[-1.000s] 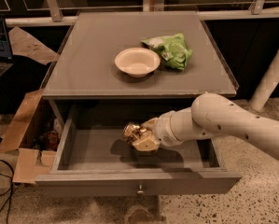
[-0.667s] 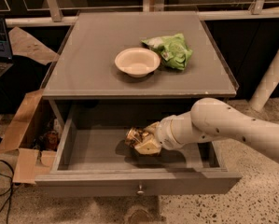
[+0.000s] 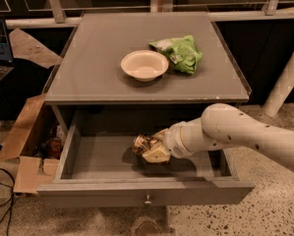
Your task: Place orange can into top drawer
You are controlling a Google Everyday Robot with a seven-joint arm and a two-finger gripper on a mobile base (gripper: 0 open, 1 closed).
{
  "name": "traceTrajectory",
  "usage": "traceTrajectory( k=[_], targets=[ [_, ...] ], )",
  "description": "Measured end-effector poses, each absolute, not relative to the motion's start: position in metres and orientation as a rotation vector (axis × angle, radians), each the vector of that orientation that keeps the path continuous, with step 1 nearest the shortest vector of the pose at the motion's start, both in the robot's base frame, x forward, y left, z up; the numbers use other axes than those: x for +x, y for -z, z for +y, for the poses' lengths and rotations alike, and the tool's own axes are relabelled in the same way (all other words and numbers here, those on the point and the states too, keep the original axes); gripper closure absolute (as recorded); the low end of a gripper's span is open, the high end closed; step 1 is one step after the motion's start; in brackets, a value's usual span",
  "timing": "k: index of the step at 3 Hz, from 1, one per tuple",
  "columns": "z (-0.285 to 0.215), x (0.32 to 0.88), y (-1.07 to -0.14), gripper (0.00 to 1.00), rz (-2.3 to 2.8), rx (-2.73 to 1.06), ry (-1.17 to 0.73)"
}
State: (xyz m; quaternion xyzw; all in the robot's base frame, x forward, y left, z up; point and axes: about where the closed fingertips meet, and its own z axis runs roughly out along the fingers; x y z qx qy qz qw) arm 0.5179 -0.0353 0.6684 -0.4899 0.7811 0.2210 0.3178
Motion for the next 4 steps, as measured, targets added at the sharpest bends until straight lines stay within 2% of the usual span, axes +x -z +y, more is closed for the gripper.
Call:
traceTrajectory(
  k=[2, 3, 4],
  targets=[
    [-0.0353, 0.5179, -0.6684, 0.15, 2.055, -1.289, -0.582],
    [-0.0352, 0.5179, -0.6684, 0.0, 2.055, -1.289, -0.582],
    [-0.0352, 0.5179, -0.6684, 0.0, 2.055, -1.289, -0.582]
  ],
)
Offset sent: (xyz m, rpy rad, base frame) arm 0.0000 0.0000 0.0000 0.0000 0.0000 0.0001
